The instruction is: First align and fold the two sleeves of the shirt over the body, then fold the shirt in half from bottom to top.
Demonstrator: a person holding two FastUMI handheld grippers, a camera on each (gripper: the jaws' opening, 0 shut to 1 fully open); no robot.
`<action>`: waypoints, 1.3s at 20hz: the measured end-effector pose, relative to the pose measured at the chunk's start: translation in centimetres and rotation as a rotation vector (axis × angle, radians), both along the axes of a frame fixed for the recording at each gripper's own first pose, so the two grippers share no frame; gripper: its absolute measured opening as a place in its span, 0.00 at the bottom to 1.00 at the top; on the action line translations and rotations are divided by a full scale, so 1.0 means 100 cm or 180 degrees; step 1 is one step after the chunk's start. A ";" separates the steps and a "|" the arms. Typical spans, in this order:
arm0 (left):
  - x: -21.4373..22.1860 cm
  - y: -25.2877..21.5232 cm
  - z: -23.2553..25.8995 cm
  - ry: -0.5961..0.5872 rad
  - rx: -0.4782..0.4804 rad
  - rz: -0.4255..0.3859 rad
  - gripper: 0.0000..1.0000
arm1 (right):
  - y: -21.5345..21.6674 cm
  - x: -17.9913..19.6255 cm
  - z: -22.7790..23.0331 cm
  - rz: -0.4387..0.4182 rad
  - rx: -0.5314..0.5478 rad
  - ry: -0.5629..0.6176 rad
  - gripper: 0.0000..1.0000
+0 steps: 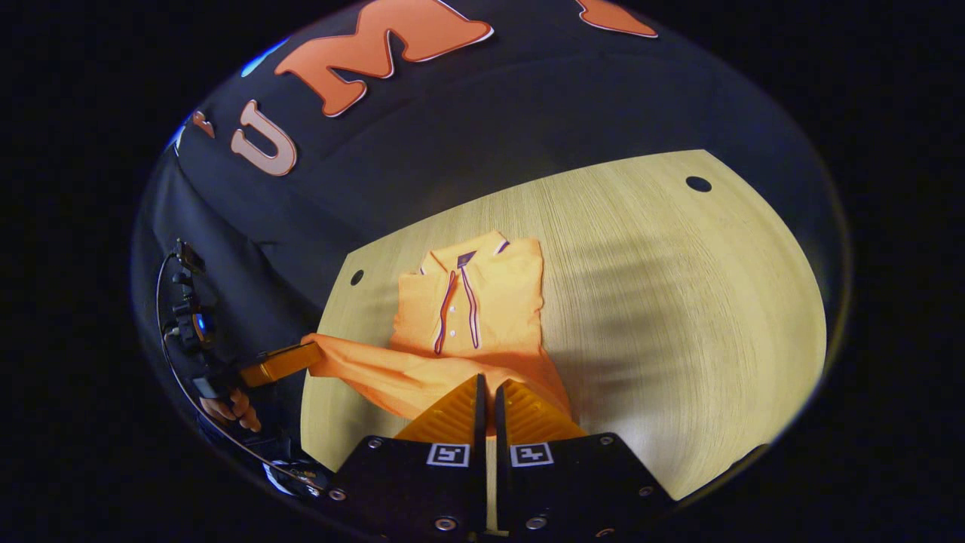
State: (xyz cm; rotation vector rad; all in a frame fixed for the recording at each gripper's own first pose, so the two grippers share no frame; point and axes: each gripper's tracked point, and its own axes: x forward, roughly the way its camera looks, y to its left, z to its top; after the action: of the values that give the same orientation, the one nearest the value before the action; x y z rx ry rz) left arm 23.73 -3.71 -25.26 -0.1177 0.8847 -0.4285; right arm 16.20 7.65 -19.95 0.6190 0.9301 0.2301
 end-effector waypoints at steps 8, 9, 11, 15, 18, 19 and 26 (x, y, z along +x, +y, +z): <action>0.102 0.006 -0.014 -0.0132 0.0085 -0.0090 0.01 | -0.006 0.071 -0.014 -0.0100 -0.0184 0.0130 0.06; 0.111 0.005 -0.016 -0.0150 0.0103 -0.0109 0.01 | -0.007 0.081 -0.017 -0.0127 -0.0179 0.0153 0.06; 0.127 0.002 -0.023 -0.0172 0.0139 -0.0160 0.01 | -0.009 0.101 -0.021 -0.0173 -0.0211 0.0152 0.05; 0.162 -0.003 -0.036 -0.0217 0.0247 -0.0274 0.01 | -0.018 0.138 -0.035 -0.0220 -0.0329 0.0240 0.06; 0.179 -0.007 -0.043 -0.0198 0.0270 -0.0284 0.01 | -0.017 0.165 -0.044 -0.0271 -0.0318 0.0313 0.06; 0.188 -0.008 -0.049 -0.0191 0.0308 -0.0269 0.01 | -0.015 0.172 -0.046 -0.0273 -0.0305 0.0336 0.06; 0.218 -0.005 -0.063 -0.0314 0.0508 -0.0185 0.29 | -0.025 0.221 -0.052 -0.0745 -0.0068 0.0389 0.20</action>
State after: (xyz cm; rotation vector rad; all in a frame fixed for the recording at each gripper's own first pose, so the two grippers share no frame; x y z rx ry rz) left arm 45.49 -4.19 -31.59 0.0754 0.8234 -0.4127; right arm 38.28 5.17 -25.17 0.7220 0.9670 -0.0273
